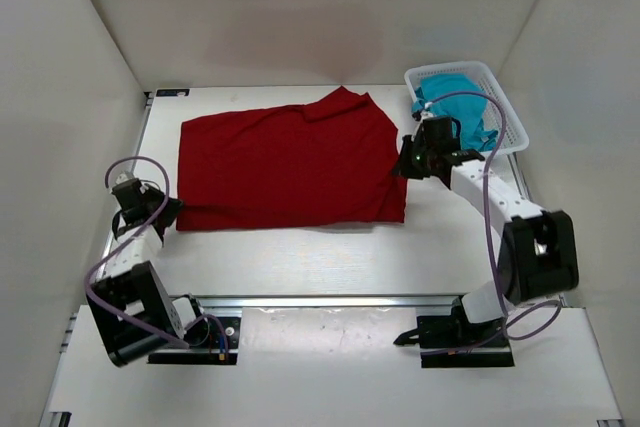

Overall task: Fold and stack the t-shirts
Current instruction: Grap the side of the flattened tshirt closest away from the robot with both arms, then fold the flattened tshirt in 1/3 of the way

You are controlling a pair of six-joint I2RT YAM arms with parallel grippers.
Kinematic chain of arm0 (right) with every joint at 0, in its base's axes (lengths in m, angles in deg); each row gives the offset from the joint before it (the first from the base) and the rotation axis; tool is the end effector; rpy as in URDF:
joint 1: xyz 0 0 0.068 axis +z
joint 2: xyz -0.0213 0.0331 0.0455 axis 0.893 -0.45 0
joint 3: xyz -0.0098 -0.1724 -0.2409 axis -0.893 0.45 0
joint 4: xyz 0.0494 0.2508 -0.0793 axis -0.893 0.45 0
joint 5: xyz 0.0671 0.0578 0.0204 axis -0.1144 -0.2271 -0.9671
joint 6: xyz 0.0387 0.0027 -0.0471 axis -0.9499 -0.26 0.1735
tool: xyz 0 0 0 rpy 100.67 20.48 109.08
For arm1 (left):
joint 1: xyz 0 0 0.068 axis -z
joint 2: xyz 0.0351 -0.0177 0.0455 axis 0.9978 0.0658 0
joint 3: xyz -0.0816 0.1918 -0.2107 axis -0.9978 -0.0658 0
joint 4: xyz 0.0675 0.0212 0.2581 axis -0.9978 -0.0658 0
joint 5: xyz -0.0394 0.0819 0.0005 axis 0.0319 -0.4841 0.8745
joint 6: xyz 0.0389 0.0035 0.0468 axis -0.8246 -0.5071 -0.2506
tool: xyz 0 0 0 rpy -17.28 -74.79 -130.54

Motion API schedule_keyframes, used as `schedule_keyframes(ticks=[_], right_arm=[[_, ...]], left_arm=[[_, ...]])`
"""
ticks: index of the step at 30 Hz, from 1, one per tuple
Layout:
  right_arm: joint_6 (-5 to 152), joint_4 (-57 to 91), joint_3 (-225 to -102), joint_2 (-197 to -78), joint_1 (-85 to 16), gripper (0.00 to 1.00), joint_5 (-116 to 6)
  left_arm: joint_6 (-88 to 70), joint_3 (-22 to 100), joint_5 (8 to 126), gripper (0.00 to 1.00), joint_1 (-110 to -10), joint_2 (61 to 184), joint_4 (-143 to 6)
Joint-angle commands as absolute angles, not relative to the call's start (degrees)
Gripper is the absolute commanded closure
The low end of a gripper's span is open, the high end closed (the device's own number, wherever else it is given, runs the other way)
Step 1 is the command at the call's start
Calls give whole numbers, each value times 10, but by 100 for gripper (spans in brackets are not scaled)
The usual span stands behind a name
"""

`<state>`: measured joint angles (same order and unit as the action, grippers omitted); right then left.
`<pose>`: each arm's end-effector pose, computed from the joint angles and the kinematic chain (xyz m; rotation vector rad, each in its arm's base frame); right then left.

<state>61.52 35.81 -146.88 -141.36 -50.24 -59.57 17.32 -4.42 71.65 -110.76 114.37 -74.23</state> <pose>0.3190 0.0839 0.2615 0.0065 2.3949 0.5231 0.2148 0.0869 0.1907 -1.1022 2.0319 -0.3776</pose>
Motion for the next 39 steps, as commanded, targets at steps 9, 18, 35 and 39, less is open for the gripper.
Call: schedule_keyframes(ticks=[9,18,35,39], right_arm=[[635,308,-1633,-1583,-521,100,-591],[669,357,-1764,-1685,-524,100,-562],[696,396,-1879,-1766,-521,89,-524],[687,391,-1851,-1710,-512,72,-531]], left_arm=[[189,5,699,100,-1124,1241,-680],[207,33,709,100,-1127,1286,-655],[208,90,748,64,-1111,1385,-635],[206,66,744,49,-1134,1314,-651]])
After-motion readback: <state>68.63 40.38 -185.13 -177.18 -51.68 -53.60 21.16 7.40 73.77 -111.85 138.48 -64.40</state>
